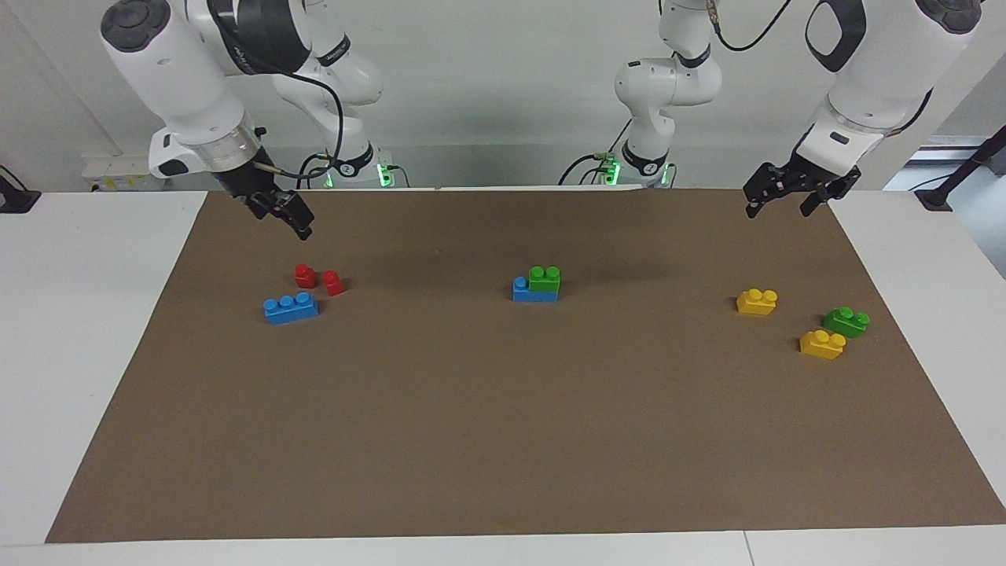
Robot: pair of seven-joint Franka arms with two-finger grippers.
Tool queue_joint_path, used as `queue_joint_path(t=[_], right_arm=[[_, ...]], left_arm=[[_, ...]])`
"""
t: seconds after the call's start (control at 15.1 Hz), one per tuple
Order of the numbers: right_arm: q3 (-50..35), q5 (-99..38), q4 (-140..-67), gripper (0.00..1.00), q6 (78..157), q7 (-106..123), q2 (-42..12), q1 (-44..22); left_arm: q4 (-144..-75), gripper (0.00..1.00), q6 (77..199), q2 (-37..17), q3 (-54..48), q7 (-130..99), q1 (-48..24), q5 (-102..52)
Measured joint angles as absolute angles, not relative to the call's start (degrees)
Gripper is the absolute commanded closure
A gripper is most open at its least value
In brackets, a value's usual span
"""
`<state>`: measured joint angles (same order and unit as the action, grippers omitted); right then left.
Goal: Remove green block with left arm and hold with right
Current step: 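Move the left gripper and the right gripper toward the joined blocks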
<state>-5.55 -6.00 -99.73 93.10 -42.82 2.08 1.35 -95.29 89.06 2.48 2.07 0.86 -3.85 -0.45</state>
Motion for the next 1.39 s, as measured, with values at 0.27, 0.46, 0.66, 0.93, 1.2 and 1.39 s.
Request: queue_joint_path(t=[0.27, 0.46, 0.66, 0.93, 1.2, 1.39], right_arm=[[-5.6, -11.6, -103.9, 0.00, 96.7, -61.8, 2.6, -1.7], [-5.7, -15.0, -106.2, 0.00, 98.2, -70.7, 2.7, -2.5], [-5.6, -16.8, -108.2, 0.00, 100.1, -73.9, 2.7, -2.6], [-5.7, -19.0, -109.9, 0.00, 102.7, -81.3, 2.7, -5.2], [-5.8, -21.3, -111.7, 0.00, 107.2, -87.8, 2.6, -8.5], [-5.7, -22.7, -112.6, 0.00, 110.1, -93.0, 2.2, -10.5]], left_arm=[[-95.7, 0.00, 89.1, 2.6, 2.1, 0.8, -3.8, -0.4], [-96.6, 0.00, 89.1, 2.9, 2.0, 0.0, -3.9, -0.4], [-98.2, 0.00, 89.5, 3.7, 1.7, -4.6, -4.3, -0.5], [-100.6, 0.00, 90.8, 4.7, 1.3, -11.2, -6.6, -0.6], [-101.4, 0.00, 91.2, 5.3, 1.2, -19.1, -7.8, -2.4], [-104.5, 0.00, 95.0, 6.5, 1.2, -28.7, -10.5, -3.1]])
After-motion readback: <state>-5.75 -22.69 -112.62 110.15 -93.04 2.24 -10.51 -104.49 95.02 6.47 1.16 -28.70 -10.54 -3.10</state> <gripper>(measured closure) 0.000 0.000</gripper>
